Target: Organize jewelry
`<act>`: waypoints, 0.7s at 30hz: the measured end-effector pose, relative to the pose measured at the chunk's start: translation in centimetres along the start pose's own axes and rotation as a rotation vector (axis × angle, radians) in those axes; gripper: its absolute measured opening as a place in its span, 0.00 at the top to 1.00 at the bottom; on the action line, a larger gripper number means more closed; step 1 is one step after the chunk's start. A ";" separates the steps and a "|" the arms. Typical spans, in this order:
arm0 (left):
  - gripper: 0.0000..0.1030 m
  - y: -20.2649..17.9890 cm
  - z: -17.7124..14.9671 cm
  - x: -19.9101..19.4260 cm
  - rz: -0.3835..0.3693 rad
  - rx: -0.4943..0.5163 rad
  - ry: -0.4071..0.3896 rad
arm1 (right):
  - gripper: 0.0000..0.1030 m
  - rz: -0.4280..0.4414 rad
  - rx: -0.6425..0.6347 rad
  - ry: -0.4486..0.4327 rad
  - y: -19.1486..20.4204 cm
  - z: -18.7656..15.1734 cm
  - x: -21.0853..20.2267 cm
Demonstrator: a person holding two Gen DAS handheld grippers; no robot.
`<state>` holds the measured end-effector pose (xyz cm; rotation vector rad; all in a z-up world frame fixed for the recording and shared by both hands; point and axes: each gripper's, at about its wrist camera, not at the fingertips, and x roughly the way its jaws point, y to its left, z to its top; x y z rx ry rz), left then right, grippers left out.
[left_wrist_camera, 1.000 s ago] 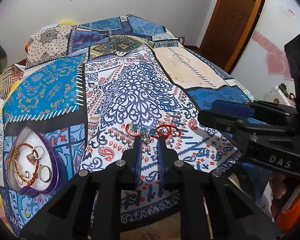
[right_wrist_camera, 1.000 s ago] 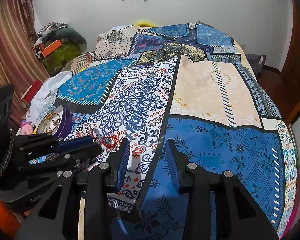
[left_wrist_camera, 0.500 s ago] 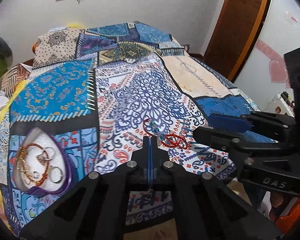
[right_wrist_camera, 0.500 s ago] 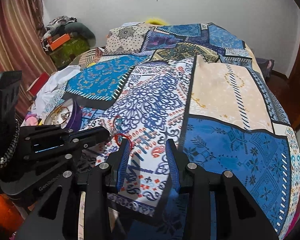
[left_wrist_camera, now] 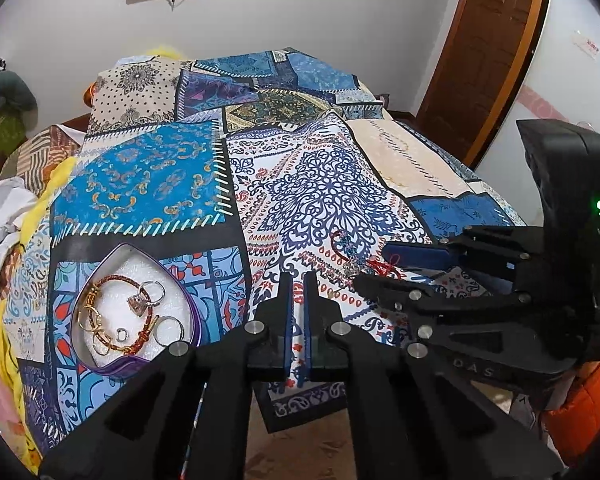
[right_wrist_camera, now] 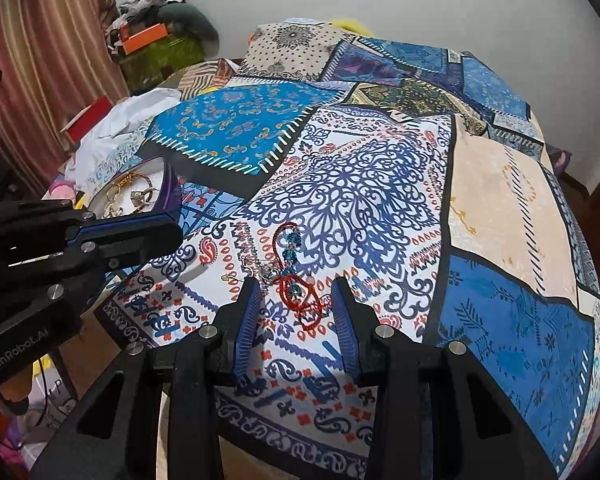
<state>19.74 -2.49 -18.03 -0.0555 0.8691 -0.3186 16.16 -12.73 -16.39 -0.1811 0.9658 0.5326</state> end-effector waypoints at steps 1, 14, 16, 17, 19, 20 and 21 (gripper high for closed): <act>0.98 0.0 0.0 0.0 -0.006 -0.002 0.001 | 0.78 -0.003 0.003 -0.004 -0.1 -0.1 0.0; 0.98 -3.7 0.4 2.2 -0.070 0.064 0.063 | 0.94 0.043 0.173 -0.077 -3.1 -1.9 -2.1; 0.98 -4.3 0.4 2.8 -0.053 0.077 0.073 | 0.94 0.026 0.187 -0.087 -3.6 -2.1 -2.5; 0.98 -4.4 0.5 3.1 -0.045 0.081 0.077 | 0.94 0.024 0.195 -0.094 -3.9 -2.3 -2.8; 0.94 -4.7 0.5 3.7 -0.025 0.081 0.087 | 0.94 0.021 0.206 -0.105 -4.4 -2.6 -3.3; 0.94 -4.7 0.5 3.9 -0.019 0.078 0.091 | 0.94 0.021 0.212 -0.111 -4.6 -2.7 -3.5; 0.94 -4.7 0.5 4.1 -0.015 0.074 0.091 | 0.94 0.022 0.215 -0.115 -4.8 -2.7 -3.5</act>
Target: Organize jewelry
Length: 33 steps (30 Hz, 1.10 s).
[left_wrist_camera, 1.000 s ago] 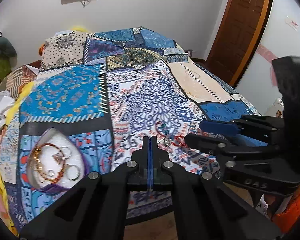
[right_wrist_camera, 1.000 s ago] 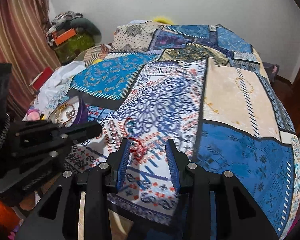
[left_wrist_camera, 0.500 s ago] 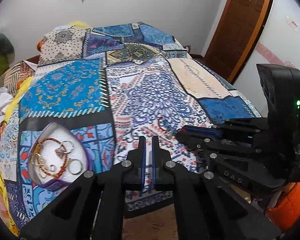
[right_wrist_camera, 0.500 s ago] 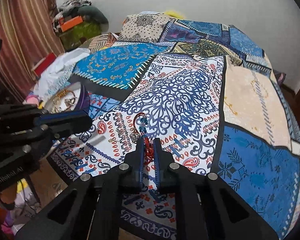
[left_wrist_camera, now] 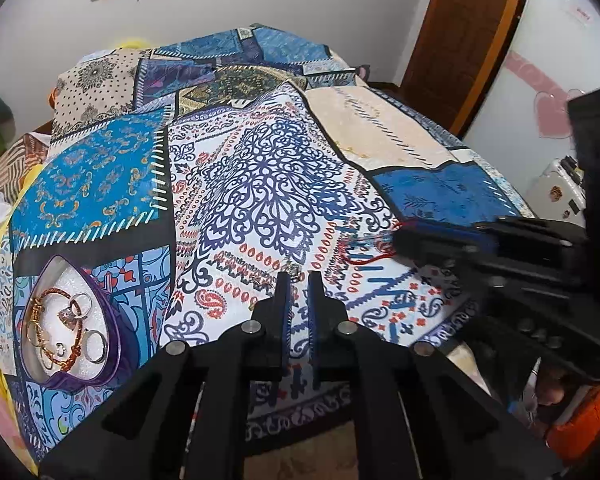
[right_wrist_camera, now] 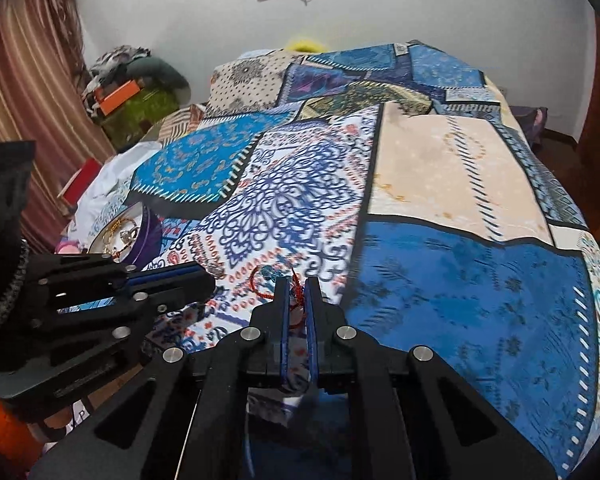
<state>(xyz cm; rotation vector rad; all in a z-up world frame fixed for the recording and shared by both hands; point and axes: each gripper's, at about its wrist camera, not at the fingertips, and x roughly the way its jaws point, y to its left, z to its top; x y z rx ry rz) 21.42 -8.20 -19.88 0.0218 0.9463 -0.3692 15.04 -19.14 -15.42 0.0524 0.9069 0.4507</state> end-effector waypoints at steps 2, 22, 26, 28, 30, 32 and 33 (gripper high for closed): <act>0.93 0.1 0.2 0.1 0.008 -0.008 0.001 | 0.94 -0.001 0.007 -0.013 -0.3 0.0 -0.3; 0.94 0.5 0.5 -0.9 0.021 -0.031 -0.055 | 0.94 0.009 -0.009 -0.077 0.8 1.1 -2.3; 0.94 1.0 0.4 -3.0 0.022 -0.043 -0.096 | 0.94 0.008 -0.032 -0.099 2.2 1.9 -3.0; 0.94 1.4 0.2 -4.4 0.030 -0.048 -0.124 | 0.94 0.011 -0.044 -0.109 2.9 2.2 -3.3; 0.94 1.8 0.1 -5.6 0.037 -0.054 -0.146 | 0.94 0.016 -0.062 -0.123 4.0 2.7 -3.7; 0.94 2.4 -0.2 -7.1 0.043 -0.065 -0.175 | 0.94 0.020 -0.077 -0.133 5.0 3.1 -3.9; 0.94 2.8 -0.4 -7.8 0.047 -0.071 -0.189 | 0.94 0.024 -0.088 -0.138 5.7 3.4 -4.0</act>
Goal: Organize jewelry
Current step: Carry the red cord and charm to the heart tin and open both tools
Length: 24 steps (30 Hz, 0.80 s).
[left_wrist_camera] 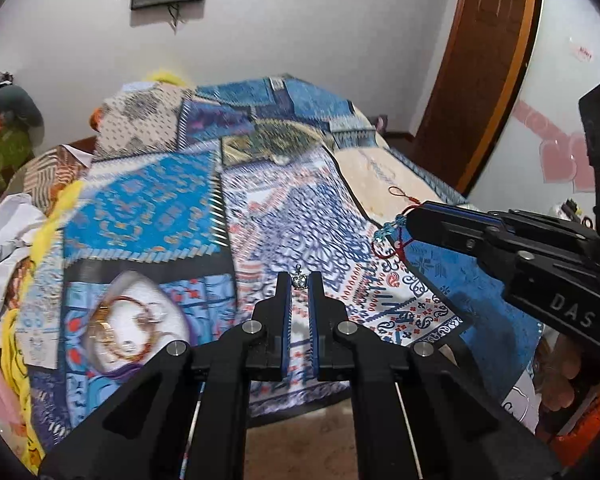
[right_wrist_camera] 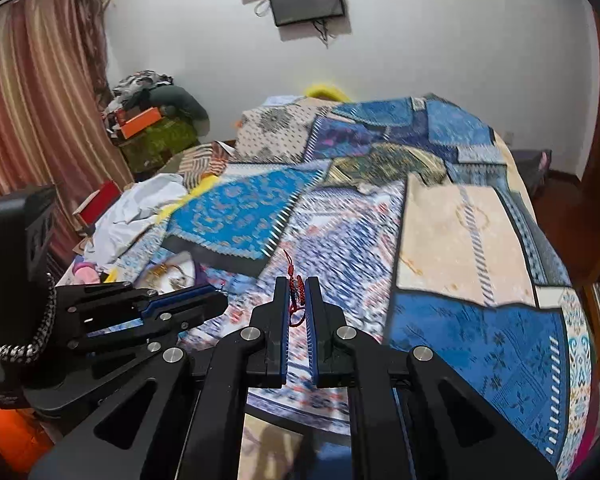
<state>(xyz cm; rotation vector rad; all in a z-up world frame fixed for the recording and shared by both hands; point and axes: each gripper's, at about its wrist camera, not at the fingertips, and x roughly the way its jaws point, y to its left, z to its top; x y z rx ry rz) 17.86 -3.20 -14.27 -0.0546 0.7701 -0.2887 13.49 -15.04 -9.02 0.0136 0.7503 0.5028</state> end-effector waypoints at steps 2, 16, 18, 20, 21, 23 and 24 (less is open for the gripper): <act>0.94 0.7 0.0 -1.2 0.011 -0.008 -0.023 | 0.94 0.006 -0.017 -0.008 1.0 0.5 0.0; 0.94 8.3 -1.4 -6.3 0.130 -0.110 -0.098 | 0.94 0.092 -0.105 0.005 8.3 2.6 3.3; 0.94 9.5 -1.8 -6.5 0.144 -0.130 -0.095 | 0.94 0.106 -0.123 0.017 9.4 2.8 4.3; 0.94 10.5 -2.3 -6.4 0.157 -0.150 -0.085 | 0.94 0.116 -0.139 0.027 10.3 2.9 5.0; 0.94 10.8 -2.5 -6.3 0.161 -0.156 -0.080 | 0.94 0.121 -0.146 0.032 10.7 2.9 5.4; 0.94 11.6 -3.0 -5.9 0.167 -0.167 -0.067 | 0.94 0.130 -0.159 0.042 11.3 3.0 6.0; 0.94 11.9 -3.2 -5.6 0.168 -0.172 -0.058 | 0.94 0.133 -0.164 0.046 11.5 3.0 6.3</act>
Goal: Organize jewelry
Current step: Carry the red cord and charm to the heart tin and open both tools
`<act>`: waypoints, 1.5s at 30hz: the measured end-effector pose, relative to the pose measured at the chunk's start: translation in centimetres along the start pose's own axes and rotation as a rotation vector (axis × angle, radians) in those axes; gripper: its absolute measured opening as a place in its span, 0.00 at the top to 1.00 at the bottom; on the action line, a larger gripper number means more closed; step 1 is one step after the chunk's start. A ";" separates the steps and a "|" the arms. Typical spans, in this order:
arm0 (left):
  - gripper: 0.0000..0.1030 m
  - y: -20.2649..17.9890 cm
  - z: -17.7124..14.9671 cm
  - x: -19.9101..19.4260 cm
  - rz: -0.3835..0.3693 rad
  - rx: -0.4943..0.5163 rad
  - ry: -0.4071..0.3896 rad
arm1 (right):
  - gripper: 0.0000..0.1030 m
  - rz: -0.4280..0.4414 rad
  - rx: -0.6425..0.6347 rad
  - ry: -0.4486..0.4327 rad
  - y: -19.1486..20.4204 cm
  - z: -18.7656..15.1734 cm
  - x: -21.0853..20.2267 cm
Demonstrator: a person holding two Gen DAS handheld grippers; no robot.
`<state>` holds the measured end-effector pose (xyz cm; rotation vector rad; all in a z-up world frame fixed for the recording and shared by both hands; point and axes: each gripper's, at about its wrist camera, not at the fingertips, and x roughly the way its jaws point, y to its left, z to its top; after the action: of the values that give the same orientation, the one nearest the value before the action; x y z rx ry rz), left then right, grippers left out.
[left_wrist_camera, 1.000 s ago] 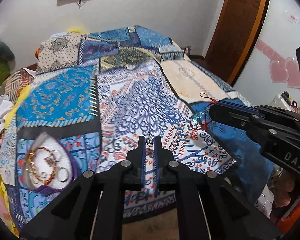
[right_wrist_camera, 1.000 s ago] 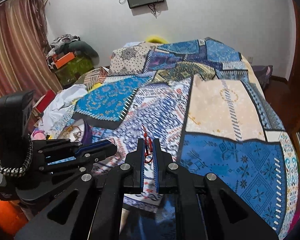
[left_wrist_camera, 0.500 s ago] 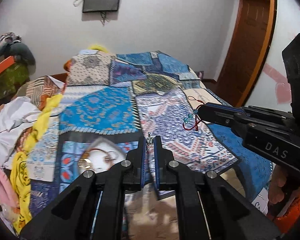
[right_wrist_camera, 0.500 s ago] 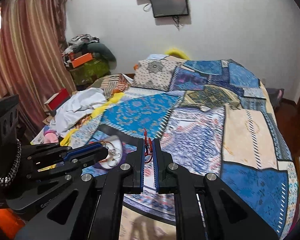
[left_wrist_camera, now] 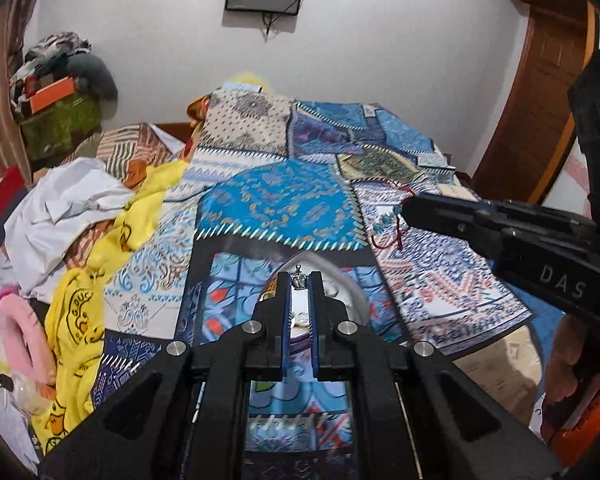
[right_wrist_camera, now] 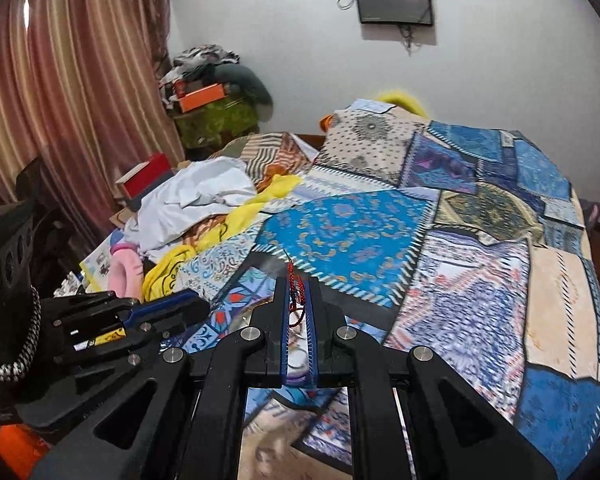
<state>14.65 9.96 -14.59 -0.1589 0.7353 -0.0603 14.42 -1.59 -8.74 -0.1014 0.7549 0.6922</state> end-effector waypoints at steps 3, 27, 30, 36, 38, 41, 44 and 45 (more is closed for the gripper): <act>0.94 0.6 -0.4 0.8 -0.003 -0.006 0.019 | 0.94 0.011 -0.012 0.026 0.5 0.1 1.5; 0.94 1.2 -1.7 6.2 -0.046 -0.024 0.135 | 0.92 0.045 -0.006 0.204 0.6 -0.8 8.0; 0.93 1.3 -1.7 5.9 -0.045 -0.039 0.130 | 0.75 0.035 0.002 0.208 0.4 -0.8 7.7; 0.78 1.0 -1.0 4.0 -0.026 -0.040 0.093 | 0.64 0.005 -0.008 0.146 0.5 -0.2 5.2; 0.73 0.9 -0.6 2.9 -0.021 -0.037 0.068 | 0.64 -0.006 -0.007 0.118 0.5 0.0 3.9; 0.72 0.5 0.2 0.9 -0.011 -0.027 0.024 | 0.64 -0.020 -0.007 0.069 0.6 0.5 1.8; 0.72 -0.2 1.0 -1.3 0.006 -0.016 -0.029 | 0.64 -0.044 -0.017 0.002 1.0 1.1 -1.0; 0.72 -0.5 1.4 -2.5 0.013 -0.010 -0.056 | 0.64 -0.055 -0.022 -0.028 1.3 1.2 -2.2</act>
<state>13.73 9.93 -11.88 -0.1645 0.6810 -0.0403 13.20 -1.42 -6.17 -0.1316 0.7149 0.6482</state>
